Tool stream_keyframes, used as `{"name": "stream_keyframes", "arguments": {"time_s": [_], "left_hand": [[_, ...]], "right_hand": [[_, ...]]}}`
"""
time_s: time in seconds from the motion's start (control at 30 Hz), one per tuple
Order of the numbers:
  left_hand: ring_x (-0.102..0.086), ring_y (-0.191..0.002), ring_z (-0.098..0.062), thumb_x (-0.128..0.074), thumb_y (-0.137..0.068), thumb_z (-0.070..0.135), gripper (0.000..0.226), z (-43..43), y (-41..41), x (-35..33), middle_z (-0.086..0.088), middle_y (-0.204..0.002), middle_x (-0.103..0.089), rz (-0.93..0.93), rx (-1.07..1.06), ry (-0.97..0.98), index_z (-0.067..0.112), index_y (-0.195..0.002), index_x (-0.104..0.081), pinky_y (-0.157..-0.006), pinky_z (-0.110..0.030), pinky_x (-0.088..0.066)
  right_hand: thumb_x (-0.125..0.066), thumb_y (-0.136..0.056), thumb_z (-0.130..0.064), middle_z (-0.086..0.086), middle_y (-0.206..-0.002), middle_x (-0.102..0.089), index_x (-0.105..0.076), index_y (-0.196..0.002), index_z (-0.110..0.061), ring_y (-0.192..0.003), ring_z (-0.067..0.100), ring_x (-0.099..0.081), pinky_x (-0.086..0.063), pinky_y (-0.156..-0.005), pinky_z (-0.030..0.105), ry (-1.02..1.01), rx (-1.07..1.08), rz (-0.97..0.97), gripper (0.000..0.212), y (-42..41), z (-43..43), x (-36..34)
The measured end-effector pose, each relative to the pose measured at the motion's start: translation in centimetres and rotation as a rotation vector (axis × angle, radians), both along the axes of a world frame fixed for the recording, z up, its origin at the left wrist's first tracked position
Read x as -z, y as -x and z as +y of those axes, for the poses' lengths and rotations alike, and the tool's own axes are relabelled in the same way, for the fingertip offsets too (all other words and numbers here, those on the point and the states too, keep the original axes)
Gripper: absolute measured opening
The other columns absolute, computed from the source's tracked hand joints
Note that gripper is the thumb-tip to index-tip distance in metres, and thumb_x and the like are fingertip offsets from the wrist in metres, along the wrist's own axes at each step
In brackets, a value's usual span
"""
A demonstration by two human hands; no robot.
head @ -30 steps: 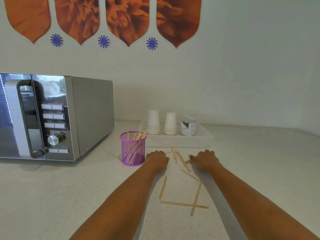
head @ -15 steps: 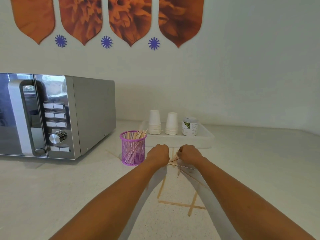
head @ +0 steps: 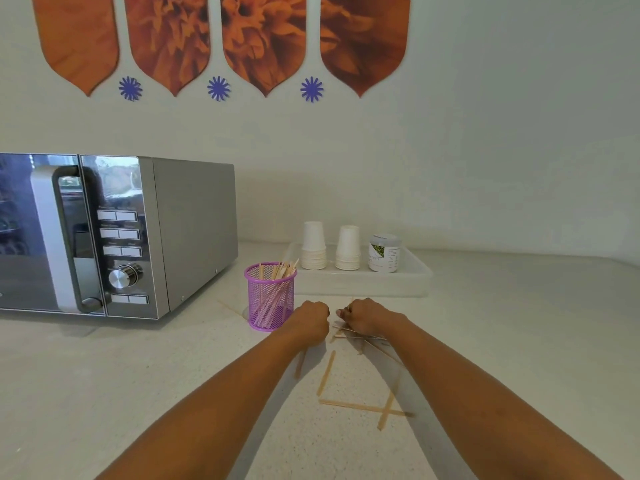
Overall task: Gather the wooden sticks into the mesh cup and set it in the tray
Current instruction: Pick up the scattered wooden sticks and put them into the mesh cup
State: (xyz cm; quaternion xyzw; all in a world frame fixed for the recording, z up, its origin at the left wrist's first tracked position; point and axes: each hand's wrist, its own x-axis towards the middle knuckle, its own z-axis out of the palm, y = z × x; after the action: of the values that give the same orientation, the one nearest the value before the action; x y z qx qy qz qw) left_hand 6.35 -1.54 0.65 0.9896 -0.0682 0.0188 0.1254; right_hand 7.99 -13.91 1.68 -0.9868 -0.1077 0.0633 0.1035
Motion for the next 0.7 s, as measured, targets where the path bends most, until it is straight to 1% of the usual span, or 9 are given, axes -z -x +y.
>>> {"name": "stream_keyframes", "arguments": {"time_s": [0.07,0.1,0.17,0.23,0.3,0.4,0.5,0.63,0.7], "left_hand": [[-0.054,-0.122,-0.030,-0.044,-0.097,0.013,0.035,0.2,0.4,-0.4,-0.017,-0.135,-0.053,0.007,0.000,-0.008,0.002,-0.130,-0.051,-0.104,-0.037,-0.045],[-0.053,-0.124,-0.030,-0.044,-0.098,0.015,0.036,0.2,0.6,-0.7,-0.017,-0.136,-0.053,0.008,-0.002,-0.009,0.002,-0.130,-0.051,-0.104,-0.037,-0.044],[-0.051,-0.125,-0.030,-0.045,-0.098,0.021,0.039,0.1,1.2,-1.2,-0.017,-0.138,-0.051,0.018,-0.008,-0.010,0.002,-0.131,-0.050,-0.104,-0.036,-0.043],[-0.051,-0.124,-0.030,-0.045,-0.098,0.025,0.041,0.0,1.9,-1.7,-0.017,-0.136,-0.052,0.028,-0.011,-0.016,0.000,-0.130,-0.049,-0.102,-0.035,-0.043],[-0.053,-0.122,-0.030,-0.045,-0.098,0.027,0.042,-0.3,2.7,-2.0,-0.018,-0.134,-0.054,0.033,-0.016,-0.035,-0.002,-0.128,-0.049,-0.100,-0.034,-0.044],[-0.056,-0.120,-0.030,-0.043,-0.099,0.021,0.037,-0.6,3.6,-2.2,-0.017,-0.132,-0.055,0.037,-0.027,-0.063,-0.002,-0.127,-0.050,-0.097,-0.032,-0.047],[-0.059,-0.115,-0.029,-0.043,-0.098,0.014,0.032,-0.9,4.4,-2.2,-0.017,-0.128,-0.058,0.062,-0.036,-0.087,-0.002,-0.123,-0.054,-0.094,-0.030,-0.048],[-0.057,-0.117,-0.030,-0.044,-0.097,0.012,0.032,-1.6,5.4,-2.4,-0.017,-0.129,-0.057,0.068,-0.021,-0.070,-0.002,-0.123,-0.053,-0.095,-0.031,-0.047],[-0.058,-0.117,-0.031,-0.043,-0.097,0.009,0.032,-2.1,5.8,-2.5,-0.018,-0.129,-0.056,0.072,-0.018,-0.042,-0.003,-0.124,-0.053,-0.094,-0.031,-0.048]], "right_hand": [[-0.030,-0.102,-0.032,0.023,-0.129,-0.055,-0.058,-0.084,-0.007,-0.099,0.027,-0.049,-0.036,-0.082,0.032,0.055,-0.001,-0.020,0.042,0.3,-0.2,-0.2],[-0.032,-0.101,-0.033,0.023,-0.126,-0.056,-0.057,-0.081,-0.007,-0.093,0.024,-0.045,-0.036,-0.081,0.033,0.077,0.017,-0.020,0.042,0.7,-0.4,-0.5],[-0.034,-0.101,-0.032,0.019,-0.111,-0.059,-0.060,-0.095,-0.005,-0.090,0.022,-0.043,-0.040,-0.082,0.034,0.079,0.034,-0.007,0.038,1.3,-0.7,-1.1],[-0.038,-0.100,-0.029,0.013,-0.095,-0.058,-0.059,-0.088,-0.006,-0.089,0.023,-0.051,-0.045,-0.076,0.032,0.058,0.031,0.037,0.034,2.4,-0.9,-1.9],[-0.044,-0.098,-0.021,0.014,-0.101,-0.058,-0.065,-0.096,-0.007,-0.094,0.026,-0.060,-0.053,-0.069,0.028,-0.003,0.044,0.100,0.025,3.0,-1.4,-2.7],[-0.047,-0.095,-0.008,0.016,-0.117,-0.062,-0.059,-0.122,-0.001,-0.096,0.026,-0.065,-0.057,-0.073,0.032,-0.031,0.127,0.077,0.031,4.0,-2.7,-3.8],[-0.047,-0.094,-0.005,0.015,-0.092,-0.065,-0.056,-0.123,0.004,-0.077,0.024,-0.065,-0.053,-0.067,0.029,0.067,0.243,0.069,0.032,6.2,-3.9,-4.7],[-0.041,-0.099,-0.009,0.011,-0.112,-0.062,-0.049,-0.132,0.003,-0.102,0.024,-0.063,-0.050,-0.086,0.028,0.288,0.286,0.095,0.036,9.5,-4.7,-4.9],[-0.038,-0.099,-0.007,0.014,-0.128,-0.058,-0.055,-0.123,0.004,-0.118,0.026,-0.058,-0.047,-0.094,0.029,0.322,0.278,0.109,0.031,10.2,-4.5,-4.4]]}}
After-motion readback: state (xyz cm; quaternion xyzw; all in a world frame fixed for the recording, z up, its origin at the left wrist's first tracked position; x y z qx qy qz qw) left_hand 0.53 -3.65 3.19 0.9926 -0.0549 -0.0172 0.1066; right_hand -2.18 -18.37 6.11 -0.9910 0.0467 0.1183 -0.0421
